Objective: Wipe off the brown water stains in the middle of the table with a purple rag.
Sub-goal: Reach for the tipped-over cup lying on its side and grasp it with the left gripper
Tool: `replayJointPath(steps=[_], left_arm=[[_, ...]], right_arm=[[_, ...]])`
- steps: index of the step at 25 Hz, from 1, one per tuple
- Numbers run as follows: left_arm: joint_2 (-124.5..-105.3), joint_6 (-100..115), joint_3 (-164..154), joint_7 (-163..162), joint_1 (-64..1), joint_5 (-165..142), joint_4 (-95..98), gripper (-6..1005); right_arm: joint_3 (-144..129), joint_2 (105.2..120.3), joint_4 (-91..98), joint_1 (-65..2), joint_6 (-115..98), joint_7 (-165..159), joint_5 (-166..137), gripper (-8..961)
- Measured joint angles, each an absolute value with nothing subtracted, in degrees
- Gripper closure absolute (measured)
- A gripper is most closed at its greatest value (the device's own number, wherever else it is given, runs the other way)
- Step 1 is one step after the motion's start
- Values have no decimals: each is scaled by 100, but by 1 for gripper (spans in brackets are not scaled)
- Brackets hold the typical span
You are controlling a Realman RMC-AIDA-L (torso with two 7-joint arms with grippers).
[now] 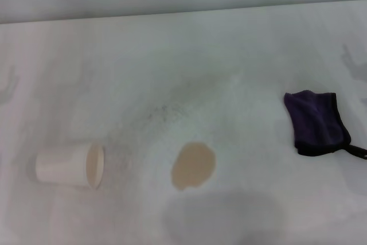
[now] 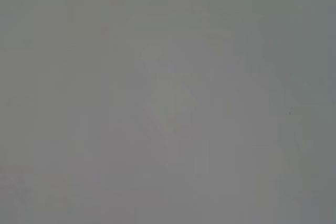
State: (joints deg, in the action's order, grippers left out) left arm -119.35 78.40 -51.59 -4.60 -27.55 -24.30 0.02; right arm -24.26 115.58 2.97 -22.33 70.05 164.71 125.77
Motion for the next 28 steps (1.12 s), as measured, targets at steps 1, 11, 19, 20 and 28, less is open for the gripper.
replayJointPath(steps=[1,11,19,20,28], left_arm=[[-11935,7839,-5159,-460,-2757,-2430,1,108],[-11936,7829,-5159,-457,-2769,-2435,-1,108],[-11936,7682,-5184,-498,-2790,-2451,-5,109],[-11935,7682,-5212,-516,-2800,-2468,-1,109],[-11874,7116,-5723,-1407,-2843,-3155,420,108]], right_arm=[[-2426,11558,298,-2233,7004,16471,12577,108],[-2426,11558,299,-2241,7004,16471,12577,108],[-2426,11557,298,-2224,7034,16471,12577,108],[-2426,11558,299,-2224,7036,16470,12577,108],[-2426,11557,298,-2230,7046,16470,12576,108]])
